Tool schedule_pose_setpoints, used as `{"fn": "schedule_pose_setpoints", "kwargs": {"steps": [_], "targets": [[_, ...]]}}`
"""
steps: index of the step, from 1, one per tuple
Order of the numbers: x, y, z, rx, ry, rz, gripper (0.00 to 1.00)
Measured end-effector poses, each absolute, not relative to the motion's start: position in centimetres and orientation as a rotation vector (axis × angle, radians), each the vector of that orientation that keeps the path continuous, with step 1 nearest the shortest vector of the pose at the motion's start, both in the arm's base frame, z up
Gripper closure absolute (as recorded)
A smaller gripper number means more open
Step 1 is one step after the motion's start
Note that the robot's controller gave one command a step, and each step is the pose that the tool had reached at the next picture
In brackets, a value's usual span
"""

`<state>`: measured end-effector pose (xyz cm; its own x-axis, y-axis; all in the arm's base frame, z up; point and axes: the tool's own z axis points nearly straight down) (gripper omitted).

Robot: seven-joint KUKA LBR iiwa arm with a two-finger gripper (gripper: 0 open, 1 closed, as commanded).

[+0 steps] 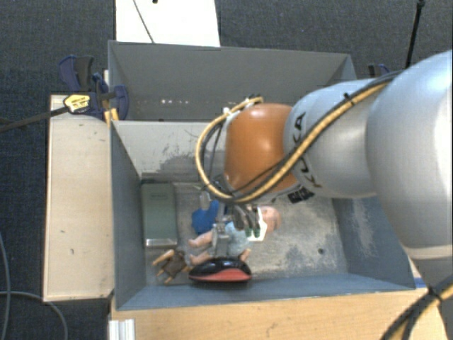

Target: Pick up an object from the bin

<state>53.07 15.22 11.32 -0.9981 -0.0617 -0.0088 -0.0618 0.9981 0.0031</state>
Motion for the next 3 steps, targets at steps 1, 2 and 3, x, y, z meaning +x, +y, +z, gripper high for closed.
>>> {"fn": "schedule_pose_setpoints", "kwargs": {"steps": [1,2,3], "targets": [[52.5,13.4,9.1,-0.335,3.093,0.016,0.00],[49.7,8.0,7.5,-0.695,3.054,0.001,1.00],[49.7,8.0,7.5,-0.692,3.054,0.001,1.00]]}}
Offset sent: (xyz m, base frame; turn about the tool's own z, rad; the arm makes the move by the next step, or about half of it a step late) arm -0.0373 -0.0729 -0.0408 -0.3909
